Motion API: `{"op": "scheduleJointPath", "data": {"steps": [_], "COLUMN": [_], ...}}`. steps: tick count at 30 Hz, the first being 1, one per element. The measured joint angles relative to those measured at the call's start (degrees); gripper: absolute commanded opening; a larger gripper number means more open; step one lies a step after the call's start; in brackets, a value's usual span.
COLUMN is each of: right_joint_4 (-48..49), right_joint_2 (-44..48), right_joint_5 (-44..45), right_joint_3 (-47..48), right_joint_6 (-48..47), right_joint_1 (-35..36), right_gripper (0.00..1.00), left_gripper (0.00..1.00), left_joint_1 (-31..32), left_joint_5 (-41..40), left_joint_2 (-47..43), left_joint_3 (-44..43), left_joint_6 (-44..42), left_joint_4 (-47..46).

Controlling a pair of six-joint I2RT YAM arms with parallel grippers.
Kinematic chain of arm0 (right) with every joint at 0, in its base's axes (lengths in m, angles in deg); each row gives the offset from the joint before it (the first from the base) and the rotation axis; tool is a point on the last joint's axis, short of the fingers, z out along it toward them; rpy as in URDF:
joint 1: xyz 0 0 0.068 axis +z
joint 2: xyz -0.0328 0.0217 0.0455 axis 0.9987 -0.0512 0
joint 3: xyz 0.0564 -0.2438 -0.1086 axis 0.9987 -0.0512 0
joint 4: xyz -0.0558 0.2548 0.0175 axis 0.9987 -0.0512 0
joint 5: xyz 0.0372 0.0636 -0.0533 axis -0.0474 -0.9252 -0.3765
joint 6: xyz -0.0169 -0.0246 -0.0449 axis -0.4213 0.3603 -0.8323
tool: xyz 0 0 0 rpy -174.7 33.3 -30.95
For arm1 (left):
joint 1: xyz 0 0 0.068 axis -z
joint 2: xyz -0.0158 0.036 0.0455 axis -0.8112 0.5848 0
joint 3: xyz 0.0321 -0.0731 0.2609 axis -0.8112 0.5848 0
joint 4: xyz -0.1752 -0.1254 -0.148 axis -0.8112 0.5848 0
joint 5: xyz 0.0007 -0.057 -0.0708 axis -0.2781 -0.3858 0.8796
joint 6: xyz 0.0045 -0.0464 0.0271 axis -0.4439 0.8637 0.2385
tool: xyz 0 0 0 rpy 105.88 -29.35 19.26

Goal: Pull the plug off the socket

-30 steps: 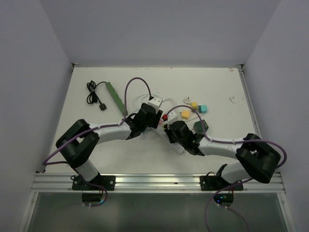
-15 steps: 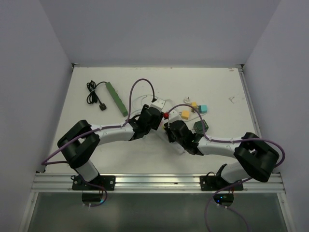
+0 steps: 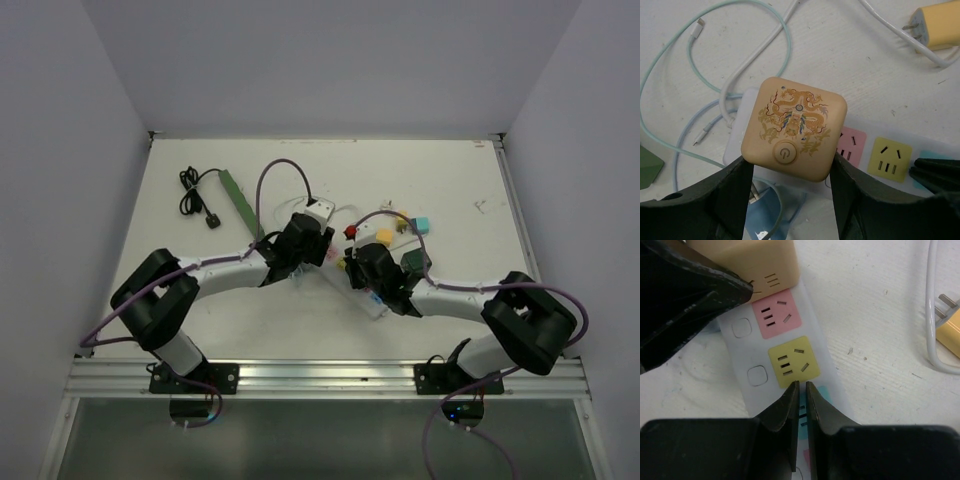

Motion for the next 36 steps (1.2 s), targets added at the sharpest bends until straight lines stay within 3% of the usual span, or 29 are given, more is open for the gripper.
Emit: {"op": "scheduleJointPath", "data": {"steps": [6, 14, 26, 36], "right_joint_4": [2.45, 3.04, 2.69, 2.89], "right_joint_2": [-1.99, -2.91, -3.96, -4.33], "right_joint_5": [-1.77, -2.95, -3.06, -3.52], "right_joint_3": [0.72, 1.31, 2.4, 2.67], "right_joint_6": [0.39, 0.72, 0.76, 0.79], "right_joint_1": [-1.05, -1.62, -2.32, -3.19], "right_gripper": [0.12, 0.11, 0.11, 0.1], "left_gripper": [0.0, 0.0, 0.0, 0.0], "left_joint_1": [-5.95, -7.58, -0.46, -1.07], "left_joint_5": [9.68, 12.52, -2.29, -0.83], "left_joint_2": [-2.91, -3.21, 0.59, 0.7], "left_joint_3": [2.4, 2.51, -2.97, -3.02], "left_joint_6": [-0.02, -0.24, -3.32, -1.99], "left_joint_4": [-0.24, -0.11, 2.78, 2.05]}}
